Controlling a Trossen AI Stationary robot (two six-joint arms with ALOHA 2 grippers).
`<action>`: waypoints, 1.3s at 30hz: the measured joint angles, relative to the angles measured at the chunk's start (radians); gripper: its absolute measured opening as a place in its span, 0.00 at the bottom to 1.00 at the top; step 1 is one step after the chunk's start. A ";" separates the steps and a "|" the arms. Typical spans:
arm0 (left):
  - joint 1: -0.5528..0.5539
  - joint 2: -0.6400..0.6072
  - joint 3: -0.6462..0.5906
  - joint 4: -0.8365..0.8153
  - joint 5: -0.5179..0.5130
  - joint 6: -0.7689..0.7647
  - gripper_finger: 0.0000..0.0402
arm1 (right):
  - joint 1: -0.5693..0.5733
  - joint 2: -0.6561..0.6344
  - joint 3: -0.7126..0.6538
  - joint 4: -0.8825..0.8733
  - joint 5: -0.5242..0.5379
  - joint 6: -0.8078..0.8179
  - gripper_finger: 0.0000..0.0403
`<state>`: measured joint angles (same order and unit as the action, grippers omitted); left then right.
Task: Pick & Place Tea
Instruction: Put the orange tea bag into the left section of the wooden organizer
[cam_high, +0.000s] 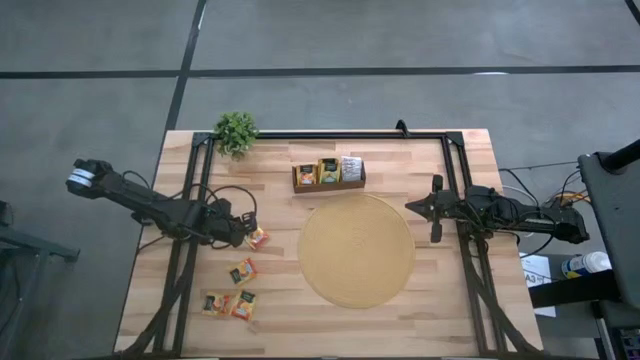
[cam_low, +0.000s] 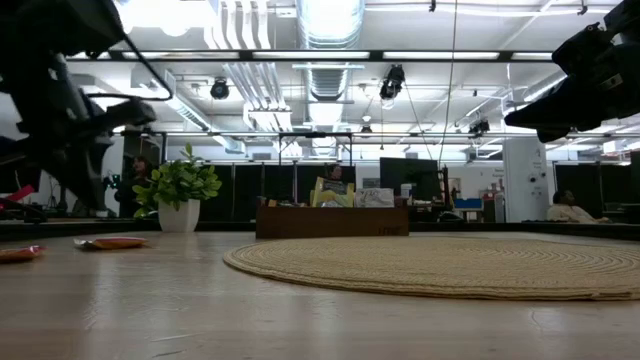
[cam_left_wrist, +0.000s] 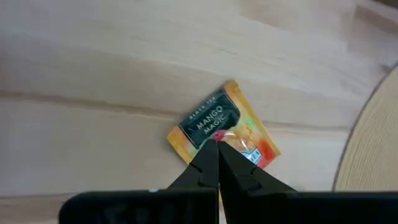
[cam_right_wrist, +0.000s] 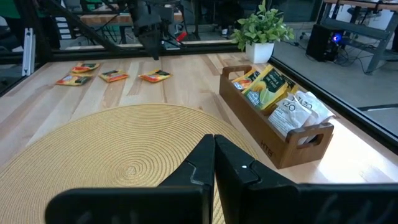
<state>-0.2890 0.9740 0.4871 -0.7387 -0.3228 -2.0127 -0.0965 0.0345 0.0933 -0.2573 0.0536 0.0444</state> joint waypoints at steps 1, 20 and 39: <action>0.000 0.000 0.008 -0.004 0.001 0.026 0.00 | 0.000 0.000 0.000 0.000 0.000 0.000 0.02; 0.002 -0.030 0.021 0.000 0.028 0.296 0.41 | 0.000 0.000 0.000 0.000 0.000 0.000 0.02; 0.041 -0.031 -0.148 0.138 0.107 0.113 0.58 | 0.000 0.001 0.000 0.000 0.000 0.000 0.02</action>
<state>-0.2476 0.9428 0.3388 -0.6007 -0.2159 -1.8995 -0.0964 0.0353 0.0930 -0.2573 0.0536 0.0444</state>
